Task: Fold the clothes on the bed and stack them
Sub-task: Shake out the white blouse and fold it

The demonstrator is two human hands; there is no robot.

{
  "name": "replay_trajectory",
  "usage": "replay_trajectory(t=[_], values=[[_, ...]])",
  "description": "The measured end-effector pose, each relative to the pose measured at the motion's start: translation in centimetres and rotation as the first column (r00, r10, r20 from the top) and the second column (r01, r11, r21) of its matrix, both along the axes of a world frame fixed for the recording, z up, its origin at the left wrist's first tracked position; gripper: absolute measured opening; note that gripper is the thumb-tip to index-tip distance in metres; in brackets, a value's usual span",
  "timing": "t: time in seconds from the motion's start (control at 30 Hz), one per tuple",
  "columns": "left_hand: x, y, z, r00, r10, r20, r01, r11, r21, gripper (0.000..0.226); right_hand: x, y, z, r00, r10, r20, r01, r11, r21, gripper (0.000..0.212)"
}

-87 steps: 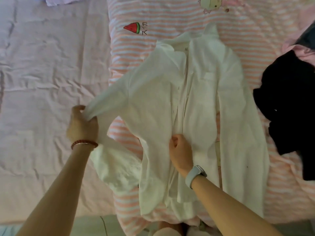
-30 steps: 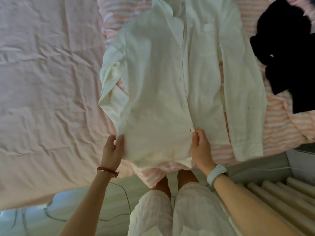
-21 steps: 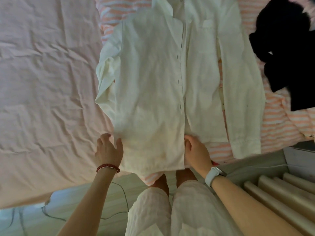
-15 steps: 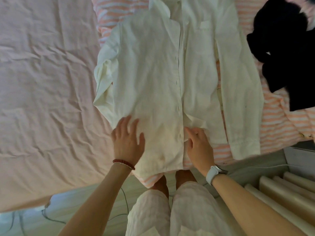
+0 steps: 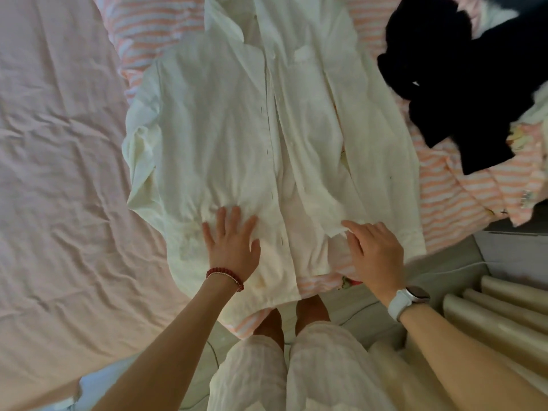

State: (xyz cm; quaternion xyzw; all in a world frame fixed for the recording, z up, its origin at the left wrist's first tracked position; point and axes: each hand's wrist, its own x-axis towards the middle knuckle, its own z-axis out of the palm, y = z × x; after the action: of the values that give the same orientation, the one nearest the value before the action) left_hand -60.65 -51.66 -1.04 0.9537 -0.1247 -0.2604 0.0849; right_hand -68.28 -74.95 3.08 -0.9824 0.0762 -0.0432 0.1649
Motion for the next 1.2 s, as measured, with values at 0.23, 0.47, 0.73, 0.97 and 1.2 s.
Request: replay_trajectory(t=[0.23, 0.47, 0.73, 0.97, 1.2], values=[[0.6, -3.2, 2.9, 0.636, 0.330, -0.697, -0.654, 0.711, -0.260, 0.025, -4.2, 3.0, 0.6, 0.915, 0.380, -0.138, -0.354, 0.917, 0.182, 0.026], [-1.9, -4.9, 0.7, 0.579, 0.529, -0.621, -0.781, 0.578, -0.235, 0.017, -5.5, 2.0, -0.7, 0.926, -0.207, -0.315, 0.327, 0.857, 0.398, 0.034], [-3.1, -6.0, 0.1, 0.718, 0.510, -0.474, -0.648, 0.738, -0.188, 0.022, -1.3, -1.8, -3.4, 0.825, -0.404, -0.395, 0.495, 0.854, 0.159, 0.032], [-4.4, -7.6, -0.2, 0.794, 0.506, -0.338, -0.590, 0.775, -0.226, 0.021, 0.5, -3.4, -4.4, 0.799, -0.346, -0.491, 0.474, 0.866, 0.161, 0.023], [-6.6, -10.0, 1.1, 0.665, 0.644, -0.379, -0.737, 0.482, -0.474, 0.014, -4.6, -9.5, -2.4, 0.621, -0.658, -0.426, 0.746, 0.328, 0.580, 0.012]])
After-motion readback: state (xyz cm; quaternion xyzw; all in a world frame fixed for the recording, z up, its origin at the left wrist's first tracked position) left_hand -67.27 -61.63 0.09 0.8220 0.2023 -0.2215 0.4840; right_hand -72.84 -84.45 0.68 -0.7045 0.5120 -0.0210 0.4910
